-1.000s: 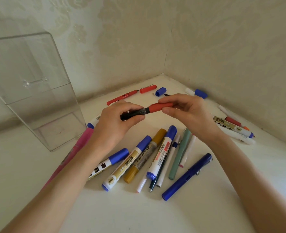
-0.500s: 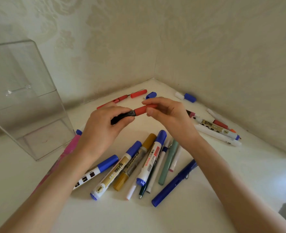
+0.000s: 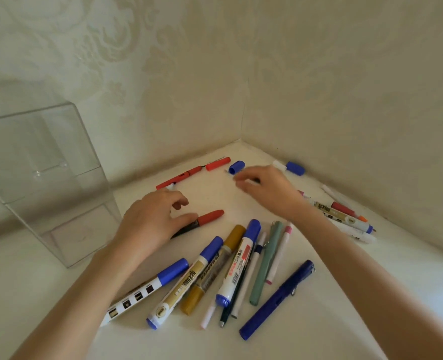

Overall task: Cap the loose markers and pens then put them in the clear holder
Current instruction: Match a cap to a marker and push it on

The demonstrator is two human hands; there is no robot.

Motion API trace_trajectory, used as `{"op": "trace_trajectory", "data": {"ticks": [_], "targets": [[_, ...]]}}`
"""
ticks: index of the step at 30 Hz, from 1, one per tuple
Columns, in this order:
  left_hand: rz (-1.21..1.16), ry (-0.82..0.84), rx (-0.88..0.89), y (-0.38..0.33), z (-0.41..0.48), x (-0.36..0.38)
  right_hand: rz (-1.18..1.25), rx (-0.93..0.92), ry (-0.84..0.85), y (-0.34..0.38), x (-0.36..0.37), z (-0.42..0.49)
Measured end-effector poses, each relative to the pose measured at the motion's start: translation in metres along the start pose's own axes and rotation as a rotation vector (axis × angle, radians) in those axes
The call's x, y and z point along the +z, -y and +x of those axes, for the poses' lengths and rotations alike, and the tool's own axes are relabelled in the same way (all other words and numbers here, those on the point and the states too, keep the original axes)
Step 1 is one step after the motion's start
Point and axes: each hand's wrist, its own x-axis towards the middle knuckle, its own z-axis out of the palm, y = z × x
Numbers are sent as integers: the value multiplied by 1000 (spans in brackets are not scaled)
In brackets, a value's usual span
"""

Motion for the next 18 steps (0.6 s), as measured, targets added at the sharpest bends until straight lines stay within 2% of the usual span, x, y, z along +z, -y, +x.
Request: {"op": "trace_trajectory", "data": {"ticks": [3,7,11,15,18], "targets": [[-64,-77,6,1,7,-6,-71,188,-126,-17,-8,42],[-133,-133,11,3,6,-6,-263,235,12,-29,5,77],[-196,-149,-20,12,-1,-6,-354,164,36,-30,19,82],[-229,-200,-74,17,-7,-8,-260,4,52,-16,18,63],[-213,-227,-123,16,-9,-6,-108,15,-65,-11,6,36]]}}
